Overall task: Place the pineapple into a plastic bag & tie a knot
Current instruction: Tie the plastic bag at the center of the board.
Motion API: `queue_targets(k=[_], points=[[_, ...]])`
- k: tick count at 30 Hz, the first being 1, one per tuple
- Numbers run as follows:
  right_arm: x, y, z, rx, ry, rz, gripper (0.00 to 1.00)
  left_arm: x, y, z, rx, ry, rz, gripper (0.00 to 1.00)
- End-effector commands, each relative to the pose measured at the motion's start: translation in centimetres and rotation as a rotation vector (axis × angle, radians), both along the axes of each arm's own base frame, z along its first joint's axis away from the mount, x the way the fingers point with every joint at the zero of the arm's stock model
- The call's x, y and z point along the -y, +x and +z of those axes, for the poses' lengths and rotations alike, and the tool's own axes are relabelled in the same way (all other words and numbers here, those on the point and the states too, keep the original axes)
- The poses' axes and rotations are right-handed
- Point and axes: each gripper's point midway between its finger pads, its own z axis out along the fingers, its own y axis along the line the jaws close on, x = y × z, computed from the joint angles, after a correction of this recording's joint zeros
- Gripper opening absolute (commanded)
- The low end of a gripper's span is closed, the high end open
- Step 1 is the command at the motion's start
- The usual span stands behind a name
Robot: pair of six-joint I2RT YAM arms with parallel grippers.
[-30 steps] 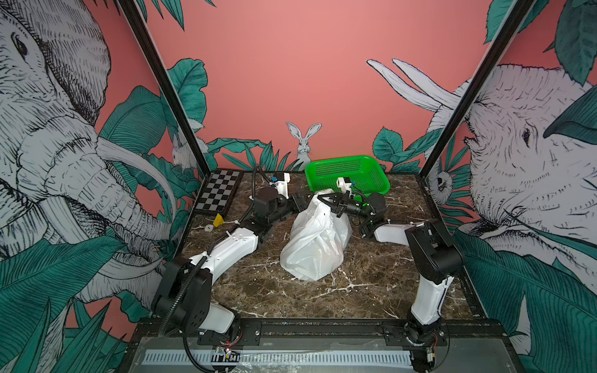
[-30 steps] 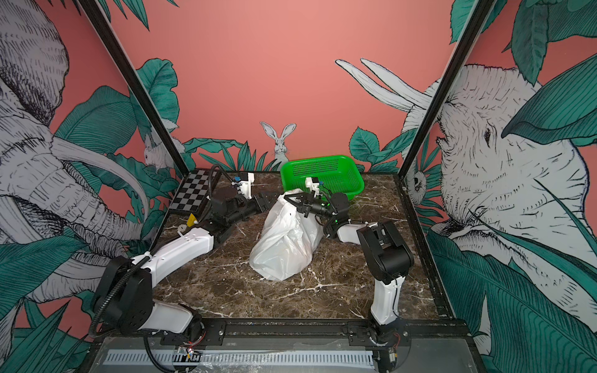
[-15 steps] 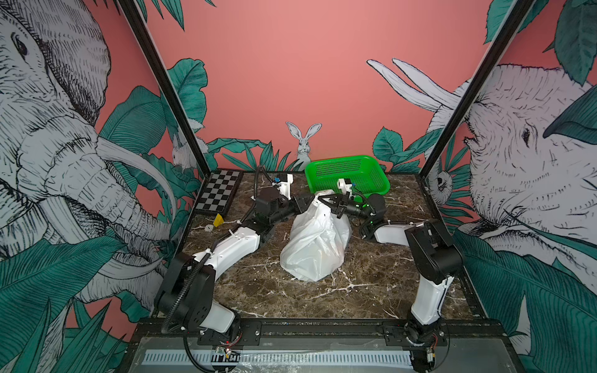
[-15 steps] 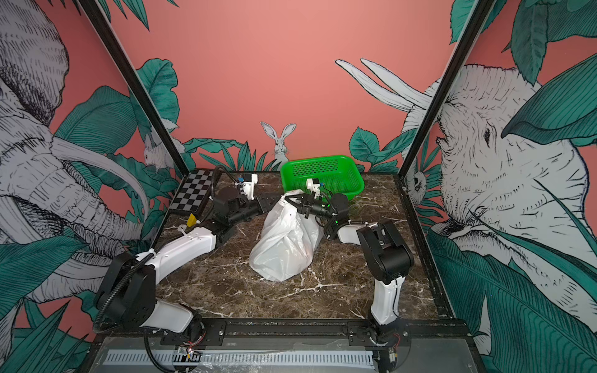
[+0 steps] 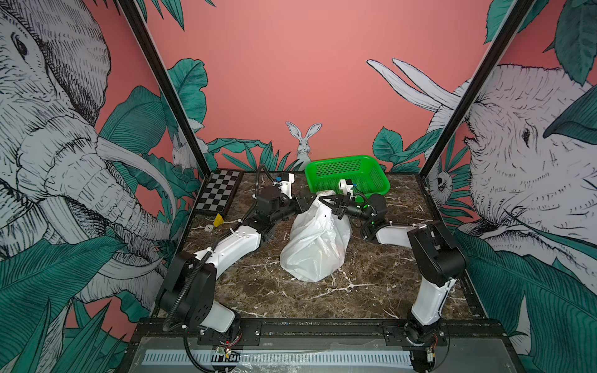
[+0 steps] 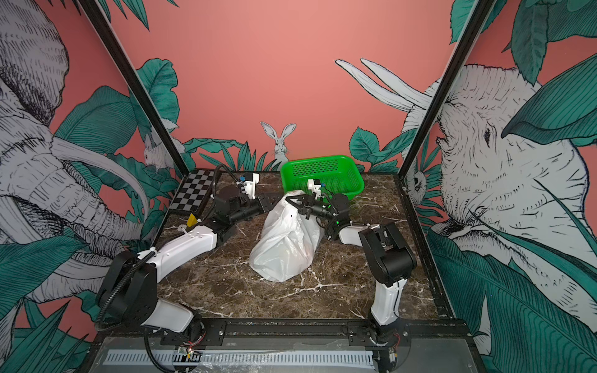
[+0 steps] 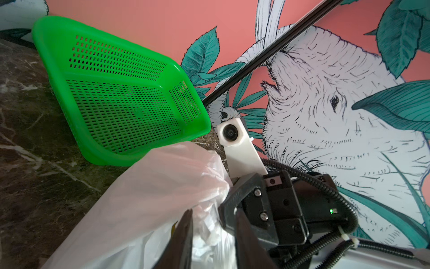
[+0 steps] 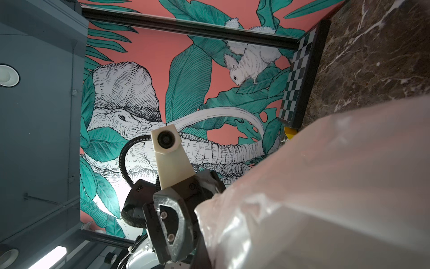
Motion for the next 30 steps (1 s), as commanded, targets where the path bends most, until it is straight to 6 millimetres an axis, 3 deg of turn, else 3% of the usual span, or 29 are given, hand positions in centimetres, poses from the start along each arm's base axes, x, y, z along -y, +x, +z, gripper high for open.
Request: queue_targets(k=[1,9,17,19,21,24,27,30], points=[[0.4,-0.6,2.1,0.063,0.039,-0.012,0.0,0.3,0.2,1.2,0.023,-0.007,0.0,0.43],[0.3,-0.3,2.3,0.067,0.043,-0.014,0.0,1.3,0.2,0.1,-0.007,0.003,-0.038,0.48],[0.3,-0.3,2.1,0.063,0.041,-0.016,0.0,-0.3,0.4,-0.9,-0.014,0.037,0.054,0.64],[0.3,-0.2,2.0,0.058,0.041,-0.017,0.0,-0.3,0.4,-0.8,-0.01,0.034,0.056,0.63],[0.4,-0.2,2.0,0.06,0.041,-0.019,0.0,0.1,0.4,-0.5,-0.003,0.016,0.038,0.48],[0.4,-0.2,2.0,0.061,0.042,-0.02,0.0,0.4,0.5,-0.3,0.0,-0.006,0.029,0.16],[0.4,-0.3,2.2,0.063,0.043,-0.018,0.0,0.6,0.6,-0.3,0.002,-0.014,0.029,0.0],[0.7,-0.6,2.3,0.06,0.041,-0.019,0.32,0.7,0.7,0.0,0.009,-0.015,0.025,0.0]])
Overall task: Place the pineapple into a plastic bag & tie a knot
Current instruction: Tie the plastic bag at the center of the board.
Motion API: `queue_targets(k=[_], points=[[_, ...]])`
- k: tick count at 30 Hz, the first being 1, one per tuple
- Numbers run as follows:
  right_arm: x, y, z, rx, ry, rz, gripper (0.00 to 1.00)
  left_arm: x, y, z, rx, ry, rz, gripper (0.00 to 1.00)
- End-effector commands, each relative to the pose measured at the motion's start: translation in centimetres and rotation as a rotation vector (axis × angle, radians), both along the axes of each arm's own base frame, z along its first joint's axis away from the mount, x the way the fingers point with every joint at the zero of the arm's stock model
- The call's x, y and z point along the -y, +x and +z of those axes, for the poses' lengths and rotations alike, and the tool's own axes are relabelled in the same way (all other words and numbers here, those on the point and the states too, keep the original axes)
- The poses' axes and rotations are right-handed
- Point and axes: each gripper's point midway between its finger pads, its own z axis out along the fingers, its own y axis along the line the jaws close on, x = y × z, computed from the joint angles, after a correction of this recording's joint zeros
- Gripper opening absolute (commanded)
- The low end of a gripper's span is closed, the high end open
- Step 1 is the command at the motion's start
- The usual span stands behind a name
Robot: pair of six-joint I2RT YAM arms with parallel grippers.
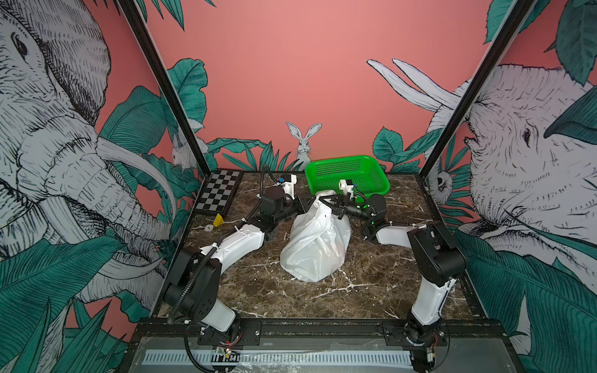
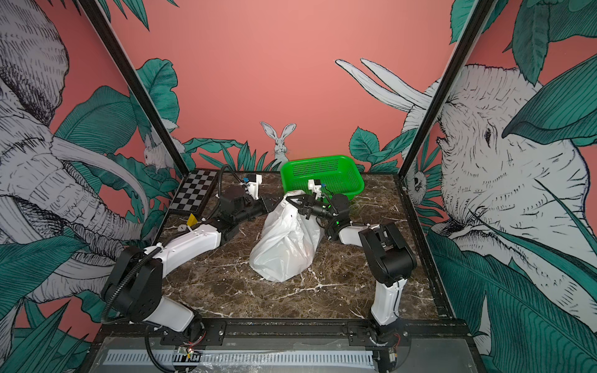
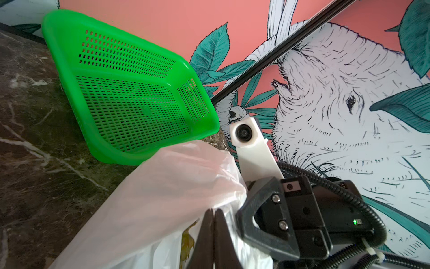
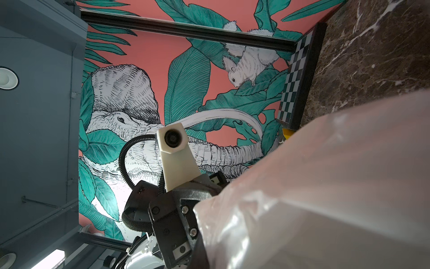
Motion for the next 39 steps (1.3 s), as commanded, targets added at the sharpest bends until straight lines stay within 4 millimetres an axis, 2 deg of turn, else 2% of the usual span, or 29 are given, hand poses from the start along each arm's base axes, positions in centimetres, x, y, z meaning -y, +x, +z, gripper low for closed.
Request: queue_targets(k=[1,4,8,13,16,19,28,32,33,34,37,39], points=[[1.1,-0.9,2.5,0.071,0.038,-0.021,0.38,0.2,-0.1,1.6,0.043,-0.033,-0.005,0.0],[2.8,-1.4,2.1,0.058,0.006,-0.068,0.43,0.0,-0.1,1.6,0.048,-0.03,0.001,0.0],[5.0,-3.5,1.5,0.069,-0.089,-0.106,0.44,-0.2,-0.2,1.8,0.059,-0.024,0.014,0.0],[5.9,-6.3,-0.6,0.071,-0.255,-0.074,0.45,-0.4,-0.2,2.0,0.073,-0.018,0.018,0.0],[6.2,-7.3,-2.4,0.041,-0.317,-0.055,0.45,-0.4,-0.2,2.1,0.083,-0.014,0.017,0.0],[6.0,-7.4,-3.3,0.024,-0.33,-0.048,0.45,-0.3,-0.3,2.2,0.093,-0.015,0.009,0.0],[3.0,-7.4,-3.6,0.047,-0.344,0.021,0.43,-0.1,-0.5,2.3,0.101,-0.014,0.0,0.0],[2.3,-7.2,-3.8,0.047,-0.35,0.03,0.41,0.1,-0.5,2.4,0.103,-0.016,-0.004,0.0],[2.2,-7.0,-3.7,0.048,-0.349,0.028,0.39,0.2,-0.6,2.3,0.103,-0.012,-0.007,0.0],[2.1,-6.8,-3.6,0.048,-0.346,0.025,0.32,0.3,-0.6,2.3,0.104,-0.013,-0.008,0.0],[2.0,-6.6,-3.1,0.053,-0.332,0.023,0.0,0.2,-0.6,2.4,0.106,-0.013,-0.003,0.0],[2.6,-6.6,-3.2,0.05,-0.343,0.011,0.0,-0.2,-0.6,2.8,0.116,-0.021,0.021,0.0]])
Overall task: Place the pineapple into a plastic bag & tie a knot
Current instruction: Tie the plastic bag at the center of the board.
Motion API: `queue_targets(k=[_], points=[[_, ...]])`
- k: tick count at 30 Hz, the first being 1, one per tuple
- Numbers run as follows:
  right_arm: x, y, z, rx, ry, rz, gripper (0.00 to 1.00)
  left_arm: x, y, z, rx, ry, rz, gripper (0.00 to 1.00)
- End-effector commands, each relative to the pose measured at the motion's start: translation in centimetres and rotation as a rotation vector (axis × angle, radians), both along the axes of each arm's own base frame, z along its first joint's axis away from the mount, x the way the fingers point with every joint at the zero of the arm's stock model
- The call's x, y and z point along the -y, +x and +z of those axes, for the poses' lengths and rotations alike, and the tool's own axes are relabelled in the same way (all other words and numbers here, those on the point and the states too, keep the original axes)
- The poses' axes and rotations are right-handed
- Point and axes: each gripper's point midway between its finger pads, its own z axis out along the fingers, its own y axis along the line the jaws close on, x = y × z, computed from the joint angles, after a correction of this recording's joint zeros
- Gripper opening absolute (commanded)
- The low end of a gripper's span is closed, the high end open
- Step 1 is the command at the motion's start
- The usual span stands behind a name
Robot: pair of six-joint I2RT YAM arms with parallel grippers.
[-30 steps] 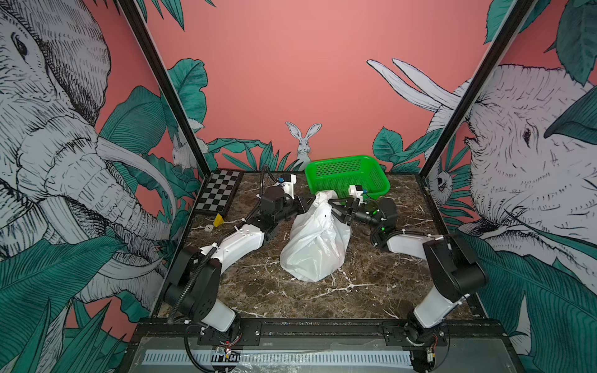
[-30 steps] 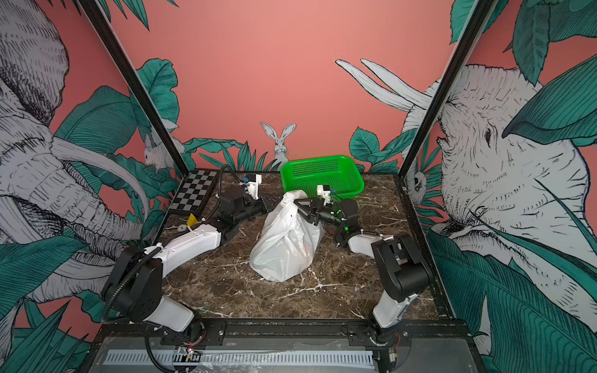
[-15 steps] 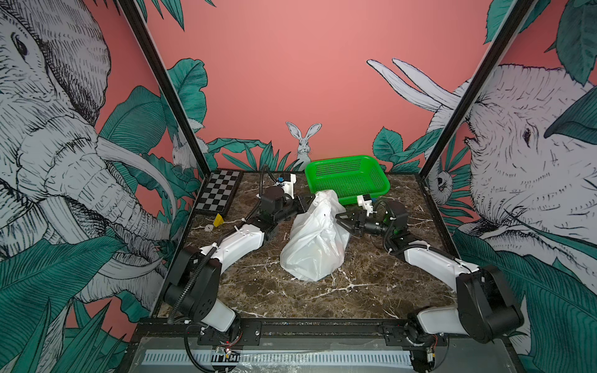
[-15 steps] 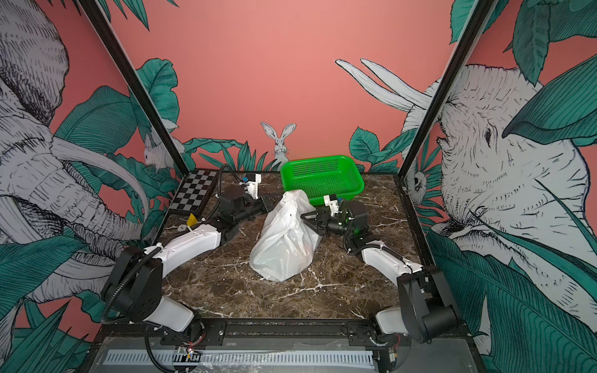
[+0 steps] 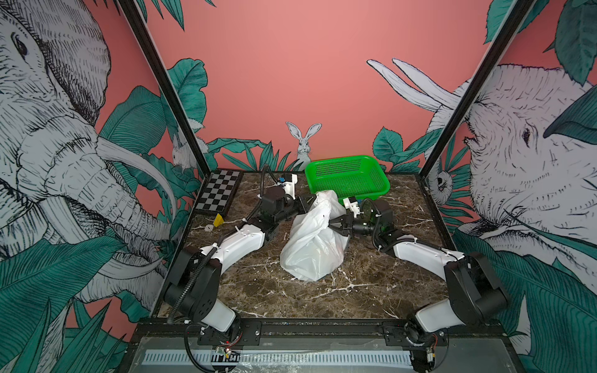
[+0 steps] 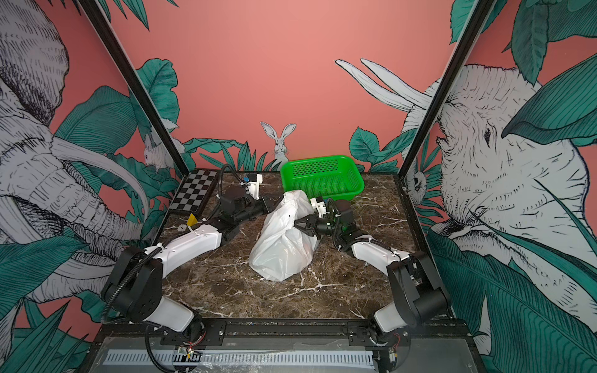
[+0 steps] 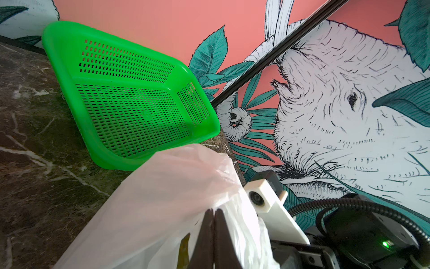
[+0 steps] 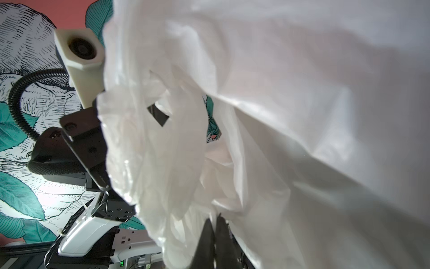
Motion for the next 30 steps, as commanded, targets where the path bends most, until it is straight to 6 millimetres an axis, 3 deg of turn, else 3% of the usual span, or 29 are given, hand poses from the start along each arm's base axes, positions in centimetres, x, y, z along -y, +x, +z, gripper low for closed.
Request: queue_targets(k=[1,6,10,14,19,22,25,27,28,30], points=[[0.8,0.4,1.3,0.061,0.0,-0.016,0.0,-0.8,-0.5,3.0,0.087,-0.041,0.034,0.0],[5.3,0.5,0.5,0.046,-0.071,-0.104,0.0,-2.5,-0.2,5.0,0.134,-0.058,0.117,0.0],[7.7,0.3,-0.2,0.031,-0.124,-0.137,0.0,-3.4,-0.1,5.7,0.142,-0.096,0.145,0.0],[9.8,0.4,-1.4,0.004,-0.18,-0.197,0.0,-4.5,0.1,5.4,0.134,-0.095,0.185,0.0],[13.0,0.5,-3.4,-0.052,-0.233,-0.295,0.0,-8.2,0.6,4.5,0.114,-0.099,0.297,0.0],[13.7,0.3,-3.8,-0.065,-0.24,-0.311,0.0,-9.8,0.5,4.2,0.107,-0.1,0.334,0.0],[13.2,0.2,-3.4,-0.063,-0.205,-0.287,0.0,-7.9,0.3,4.0,0.093,-0.095,0.244,0.0],[12.5,0.6,-2.0,-0.036,-0.142,-0.267,0.0,-7.1,0.1,3.7,0.092,-0.084,0.225,0.0],[11.8,0.6,-0.8,-0.009,-0.116,-0.243,0.03,-6.7,0.0,3.7,0.097,-0.078,0.218,0.0],[10.4,0.4,0.6,0.029,-0.114,-0.198,0.36,-6.0,0.0,3.9,0.1,-0.073,0.199,0.0]])
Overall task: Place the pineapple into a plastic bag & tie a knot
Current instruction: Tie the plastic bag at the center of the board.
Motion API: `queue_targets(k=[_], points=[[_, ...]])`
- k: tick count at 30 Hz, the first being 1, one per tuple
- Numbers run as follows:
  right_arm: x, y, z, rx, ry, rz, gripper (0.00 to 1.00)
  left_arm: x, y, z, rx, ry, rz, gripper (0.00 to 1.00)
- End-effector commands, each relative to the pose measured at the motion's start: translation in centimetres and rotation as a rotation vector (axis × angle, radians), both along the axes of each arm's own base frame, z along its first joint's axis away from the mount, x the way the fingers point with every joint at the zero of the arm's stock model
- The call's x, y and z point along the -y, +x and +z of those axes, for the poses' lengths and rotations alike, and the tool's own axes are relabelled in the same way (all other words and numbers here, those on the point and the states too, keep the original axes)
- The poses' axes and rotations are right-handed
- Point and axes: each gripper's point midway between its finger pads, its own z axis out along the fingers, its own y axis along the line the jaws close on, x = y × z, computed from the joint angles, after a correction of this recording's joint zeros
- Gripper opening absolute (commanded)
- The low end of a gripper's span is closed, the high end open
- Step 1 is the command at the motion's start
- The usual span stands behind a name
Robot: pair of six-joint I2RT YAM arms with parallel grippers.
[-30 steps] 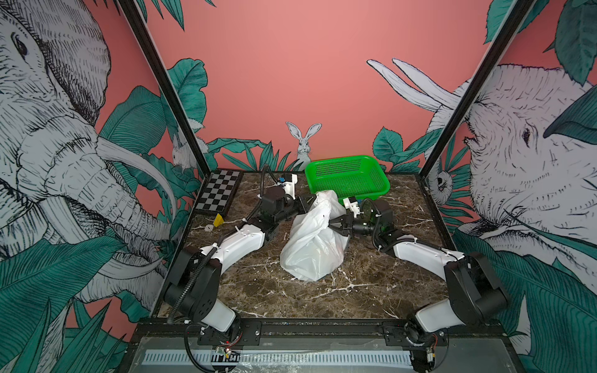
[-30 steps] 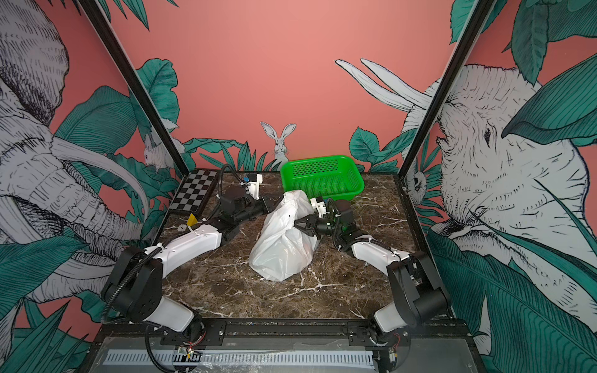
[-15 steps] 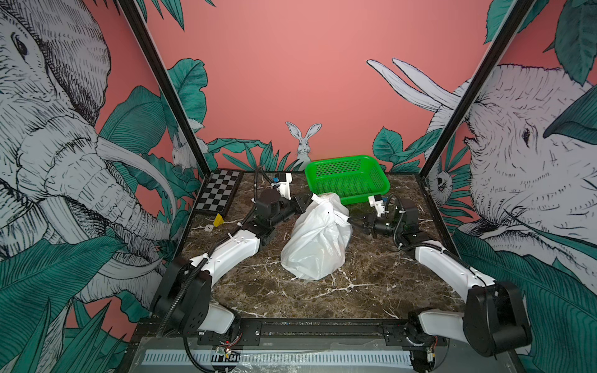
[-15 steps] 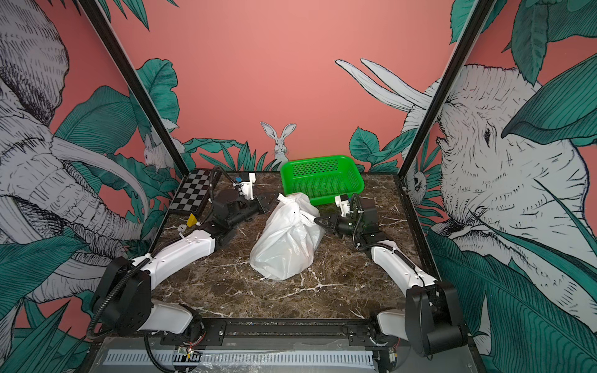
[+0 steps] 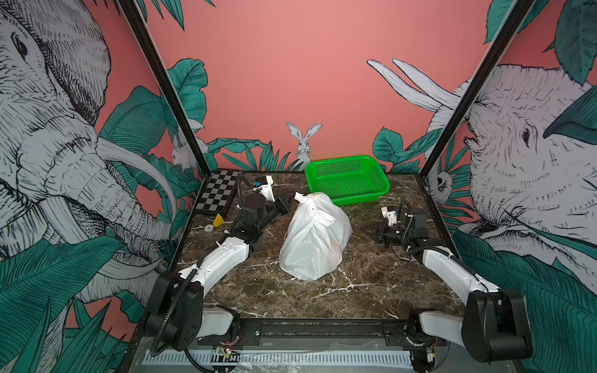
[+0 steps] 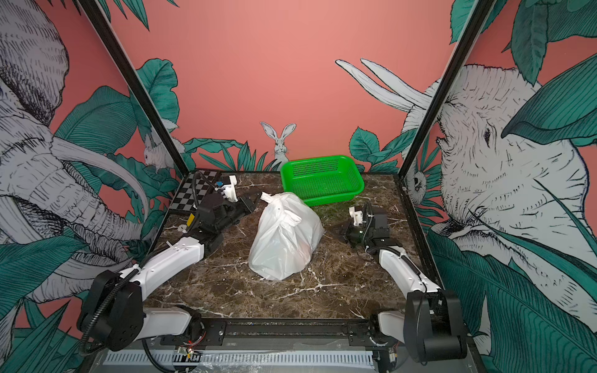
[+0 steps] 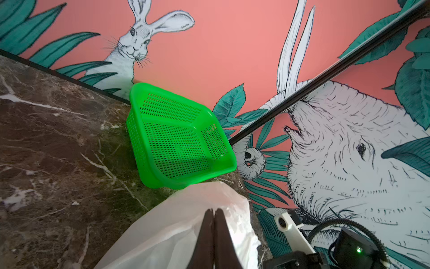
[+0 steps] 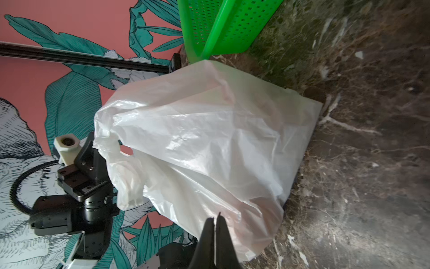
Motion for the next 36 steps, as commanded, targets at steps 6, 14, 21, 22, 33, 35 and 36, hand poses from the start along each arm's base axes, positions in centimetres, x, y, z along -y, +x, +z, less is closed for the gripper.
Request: queue_targets(k=[6,14,21,22,33,35,36], points=[[-5.6,0.3,5.0,0.142,0.069,0.151,0.54,3.0,-0.7,1.9,0.058,-0.002,-0.088,0.0],[-9.9,0.2,5.1,0.147,0.106,0.216,0.53,3.7,-1.2,1.7,0.06,0.007,-0.107,0.0],[-10.7,0.8,4.6,0.137,0.115,0.202,0.0,4.1,-1.1,1.1,0.028,0.009,-0.123,0.21],[-10.7,0.8,4.6,0.137,0.114,0.202,0.0,4.0,-1.0,0.9,0.018,0.007,-0.117,0.37],[-10.7,0.8,4.3,0.132,0.108,0.203,0.0,4.6,-0.5,-1.8,-0.05,0.023,-0.115,0.71],[-10.7,0.9,4.3,0.132,0.107,0.204,0.0,4.9,-0.5,-2.2,-0.059,0.016,-0.118,0.7],[-10.7,0.9,4.3,0.131,0.107,0.204,0.0,5.1,-0.5,-2.3,-0.056,0.011,-0.12,0.69]])
